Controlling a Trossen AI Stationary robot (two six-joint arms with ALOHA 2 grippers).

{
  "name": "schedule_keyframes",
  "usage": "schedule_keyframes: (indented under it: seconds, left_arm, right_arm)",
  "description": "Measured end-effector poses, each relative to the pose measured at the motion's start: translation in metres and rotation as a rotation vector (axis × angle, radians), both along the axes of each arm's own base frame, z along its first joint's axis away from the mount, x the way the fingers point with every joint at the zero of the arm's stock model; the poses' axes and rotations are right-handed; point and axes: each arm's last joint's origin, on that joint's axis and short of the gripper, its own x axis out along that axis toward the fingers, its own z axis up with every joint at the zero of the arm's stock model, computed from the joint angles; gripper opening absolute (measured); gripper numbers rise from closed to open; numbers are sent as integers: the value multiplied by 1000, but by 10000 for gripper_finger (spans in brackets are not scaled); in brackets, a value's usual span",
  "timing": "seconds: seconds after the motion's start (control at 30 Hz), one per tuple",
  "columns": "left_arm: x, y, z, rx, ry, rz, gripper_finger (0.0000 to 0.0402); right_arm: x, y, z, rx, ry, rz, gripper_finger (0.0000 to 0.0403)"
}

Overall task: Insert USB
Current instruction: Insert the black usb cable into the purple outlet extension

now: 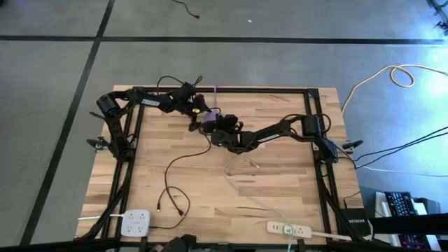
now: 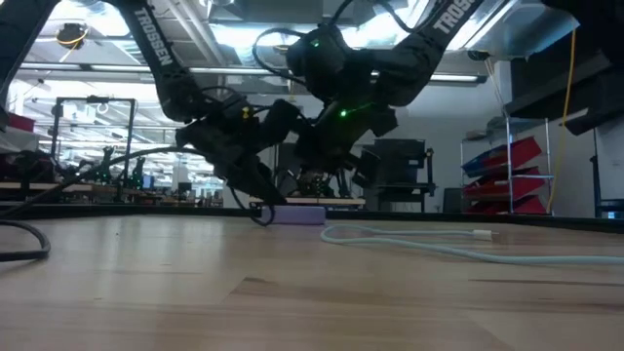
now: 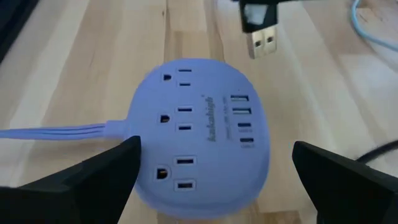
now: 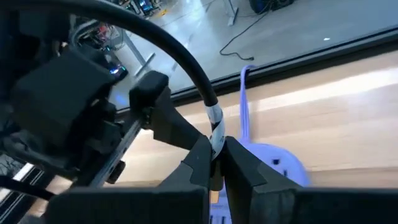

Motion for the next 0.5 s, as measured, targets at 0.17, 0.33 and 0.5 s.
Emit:
schedule_keyframes:
  seconds: [0.17,0.33,0.5]
  left_arm:
    - [-4,-2,-2,35,-13,-18,400]
    - [-4,-2,-3,34,-2,-9,400]
    - [0,-7,-3,45,13,3,400]
  right_arm:
    - [17,6,-4,-23,-16,-22,1]
    - [26,4,-7,-40,82,-45,0]
    - [17,11,-13,23,177,-43,0]
